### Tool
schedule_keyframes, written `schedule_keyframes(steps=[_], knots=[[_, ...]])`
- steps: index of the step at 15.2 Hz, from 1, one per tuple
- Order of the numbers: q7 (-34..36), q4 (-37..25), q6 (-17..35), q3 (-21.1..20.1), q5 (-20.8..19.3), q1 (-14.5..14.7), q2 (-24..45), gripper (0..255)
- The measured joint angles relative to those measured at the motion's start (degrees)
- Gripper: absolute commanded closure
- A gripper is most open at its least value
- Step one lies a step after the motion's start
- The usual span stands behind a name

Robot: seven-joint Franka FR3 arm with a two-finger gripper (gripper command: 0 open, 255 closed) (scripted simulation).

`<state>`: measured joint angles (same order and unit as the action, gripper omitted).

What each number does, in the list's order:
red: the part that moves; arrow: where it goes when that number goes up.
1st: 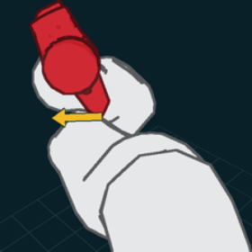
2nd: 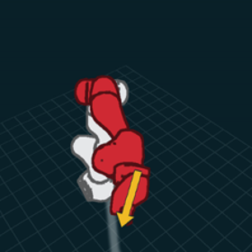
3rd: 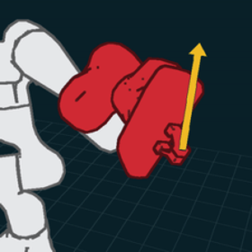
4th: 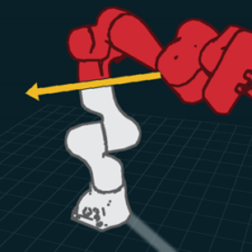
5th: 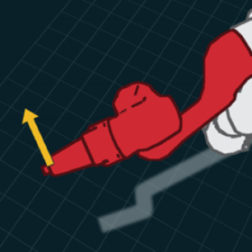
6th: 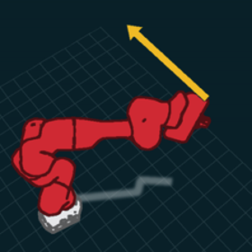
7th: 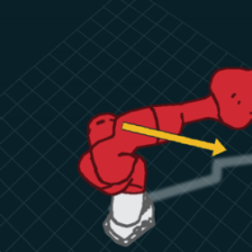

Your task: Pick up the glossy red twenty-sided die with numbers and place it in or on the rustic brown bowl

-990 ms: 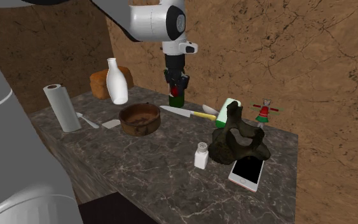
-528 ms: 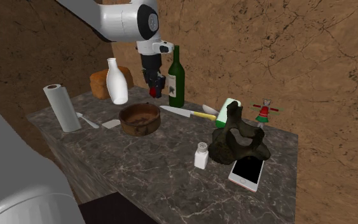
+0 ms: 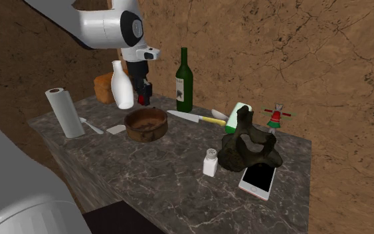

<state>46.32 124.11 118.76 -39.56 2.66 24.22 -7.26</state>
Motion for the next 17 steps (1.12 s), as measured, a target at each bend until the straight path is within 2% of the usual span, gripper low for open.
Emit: schedule_keyframes(steps=[10, 17], knots=[[2.64, 4.49, 7.86, -0.97, -3.18, -0.14, 4.39, 255], [3.30, 5.02, 8.96, -1.17, -3.77, -0.05, 5.10, 255]])
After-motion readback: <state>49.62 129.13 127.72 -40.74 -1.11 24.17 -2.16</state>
